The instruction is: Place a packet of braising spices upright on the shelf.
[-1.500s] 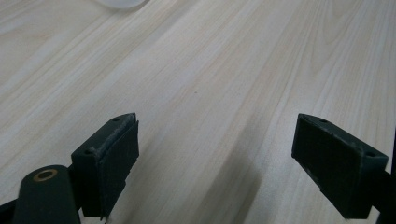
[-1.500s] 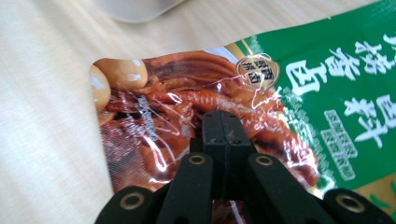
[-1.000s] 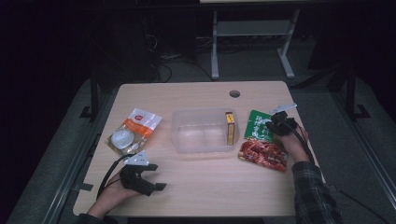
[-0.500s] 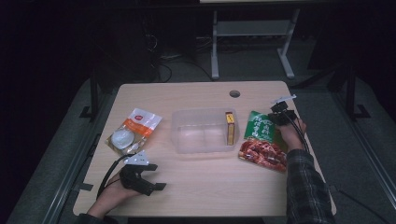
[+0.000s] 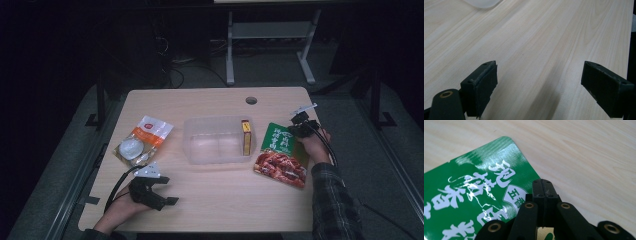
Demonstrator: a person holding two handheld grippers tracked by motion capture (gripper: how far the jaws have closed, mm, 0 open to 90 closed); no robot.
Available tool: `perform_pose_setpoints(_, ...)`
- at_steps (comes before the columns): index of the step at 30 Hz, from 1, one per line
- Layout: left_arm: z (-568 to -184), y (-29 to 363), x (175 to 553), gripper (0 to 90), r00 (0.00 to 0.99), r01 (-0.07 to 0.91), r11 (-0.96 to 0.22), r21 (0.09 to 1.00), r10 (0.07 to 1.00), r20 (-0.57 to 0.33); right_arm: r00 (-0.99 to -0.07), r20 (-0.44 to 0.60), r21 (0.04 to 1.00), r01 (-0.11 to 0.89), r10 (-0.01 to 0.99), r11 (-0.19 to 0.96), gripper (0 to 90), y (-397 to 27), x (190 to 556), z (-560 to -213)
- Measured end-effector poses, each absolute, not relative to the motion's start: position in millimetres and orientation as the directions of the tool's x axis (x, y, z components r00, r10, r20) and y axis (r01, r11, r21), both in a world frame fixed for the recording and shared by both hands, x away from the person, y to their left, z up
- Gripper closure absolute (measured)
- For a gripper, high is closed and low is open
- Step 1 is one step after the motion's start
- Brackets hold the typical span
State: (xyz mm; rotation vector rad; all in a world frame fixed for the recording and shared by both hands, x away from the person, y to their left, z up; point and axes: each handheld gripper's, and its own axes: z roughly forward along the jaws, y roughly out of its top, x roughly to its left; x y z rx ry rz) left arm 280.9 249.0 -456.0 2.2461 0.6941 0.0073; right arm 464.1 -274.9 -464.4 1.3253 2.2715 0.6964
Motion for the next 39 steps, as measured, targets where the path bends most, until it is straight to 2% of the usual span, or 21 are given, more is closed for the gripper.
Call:
perform_pose_setpoints(18, -455.3, 248.4, 278.6, 13.0, 0.86, 0.463, -0.566, 0.682, 0.472, -0.193, -0.517, -0.084, 0.583, 0.668, 0.852, 0.463, 90.0, -290.5, 392.4, -461.1)
perform_pose_setpoints(28, -456.4, 247.0, 279.0, 12.9, 0.863, 0.466, -0.587, 0.661, 0.465, -0.196, -0.555, -0.096, 0.567, 0.652, 0.826, 0.504, 90.0, -289.5, 363.2, -459.4)
perform_pose_setpoints(39, -456.3, 246.3, 278.1, 12.9, 0.865, 0.46, -0.583, 0.669, 0.463, -0.191, -0.604, -0.055, 0.571, 0.634, 0.795, 0.522, 90.0, -279.4, 344.2, -458.8)
